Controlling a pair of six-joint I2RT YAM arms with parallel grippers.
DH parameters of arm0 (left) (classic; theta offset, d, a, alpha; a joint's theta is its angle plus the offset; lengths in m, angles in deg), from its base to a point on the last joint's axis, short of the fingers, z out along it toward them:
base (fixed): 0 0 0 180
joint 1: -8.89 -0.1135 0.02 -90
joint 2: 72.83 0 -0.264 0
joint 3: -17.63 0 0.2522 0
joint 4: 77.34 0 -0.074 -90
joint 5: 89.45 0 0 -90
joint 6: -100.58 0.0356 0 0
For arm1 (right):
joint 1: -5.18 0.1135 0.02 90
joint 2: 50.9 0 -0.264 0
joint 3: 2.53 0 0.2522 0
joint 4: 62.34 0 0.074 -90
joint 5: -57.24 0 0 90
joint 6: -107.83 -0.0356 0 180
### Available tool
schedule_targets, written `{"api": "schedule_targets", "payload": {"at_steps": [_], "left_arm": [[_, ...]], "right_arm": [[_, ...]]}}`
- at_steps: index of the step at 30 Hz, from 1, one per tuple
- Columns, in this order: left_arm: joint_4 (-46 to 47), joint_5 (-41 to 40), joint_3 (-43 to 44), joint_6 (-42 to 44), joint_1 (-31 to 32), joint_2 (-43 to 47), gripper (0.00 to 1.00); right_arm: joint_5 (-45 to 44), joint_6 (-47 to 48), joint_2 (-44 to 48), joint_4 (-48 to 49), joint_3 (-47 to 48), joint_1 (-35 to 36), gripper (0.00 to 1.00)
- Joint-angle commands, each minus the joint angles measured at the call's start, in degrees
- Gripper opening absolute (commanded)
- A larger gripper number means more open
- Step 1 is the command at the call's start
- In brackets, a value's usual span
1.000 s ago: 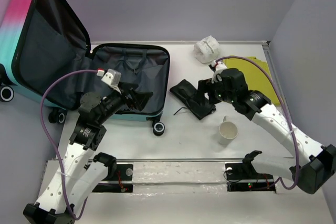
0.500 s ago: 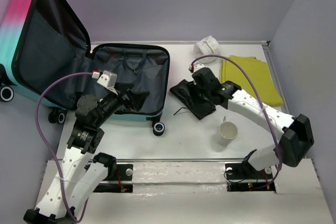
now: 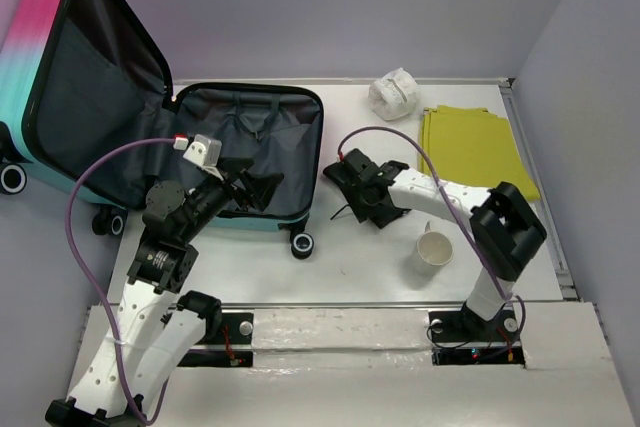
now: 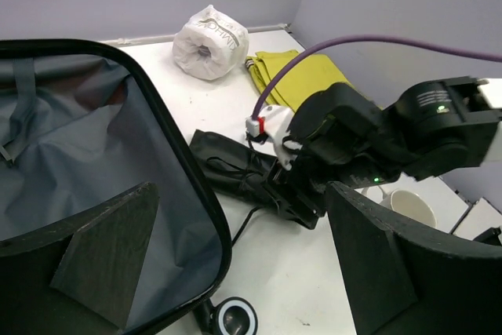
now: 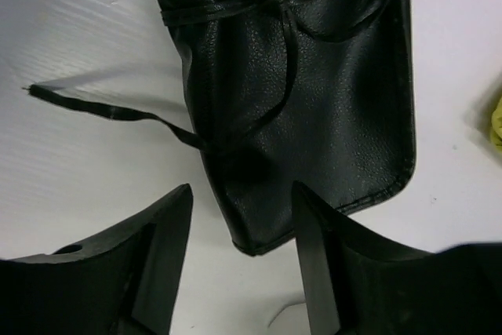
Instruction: Pack the luggage
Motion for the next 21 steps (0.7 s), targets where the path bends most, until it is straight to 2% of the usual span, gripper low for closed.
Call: {"api": "schedule_targets", "payload": {"at_steps": [1,3,4,5,7,8,12,15,18,21], "left_arm": [[1.2,0.0,0.6,0.5,-0.3,0.6,0.99],[1.1,0.1,0.7,0.6,-0.4,0.7,0.99],[1.1,0.1,0.6,0.6,-0.3,0.7,0.99],[1.1,0.2,0.6,0.6,-0.3,0.8,0.99],[1.1,0.2,0.6,0.7,-0.3,0.8,0.99],[1.1,0.2,0.6,0.7,-0.3,0.8,0.99],[1.2,0.5,0.7,0.6,-0.3,0.7,0.99],[1.2,0.3,0.8,0.5,-0.4,0.6,0.99],[1.0,-0.2,0.8,0.4,-0.5,0.8,0.99],[0.7,-1.2,0.9,0.3,-0.9,1.0,0.99]], "right_arm": [[-3.2,0.4,-5.6,3.3,1.5,0.4,0.5],[-4.6,0.4,-7.4,3.7,1.3,0.4,0.48],[-5.9,0.2,-8.0,4.2,1.2,0.4,0.43],[-6.8,-0.1,-8.2,4.5,1.0,0.4,0.29],[-9.5,-0.5,-6.5,5.1,0.5,0.4,0.12],[-10.5,-0.8,-5.1,4.8,0.4,1.0,0.07],[-13.8,-0.6,8.2,2.6,1.6,1.0,0.07],[-12.7,0.8,14.0,0.6,5.8,1.0,0.07],[-9.6,2.7,17.3,1.3,11.5,1.6,0.07],[-5.0,5.3,15.5,4.2,17.7,1.6,0.07]]}}
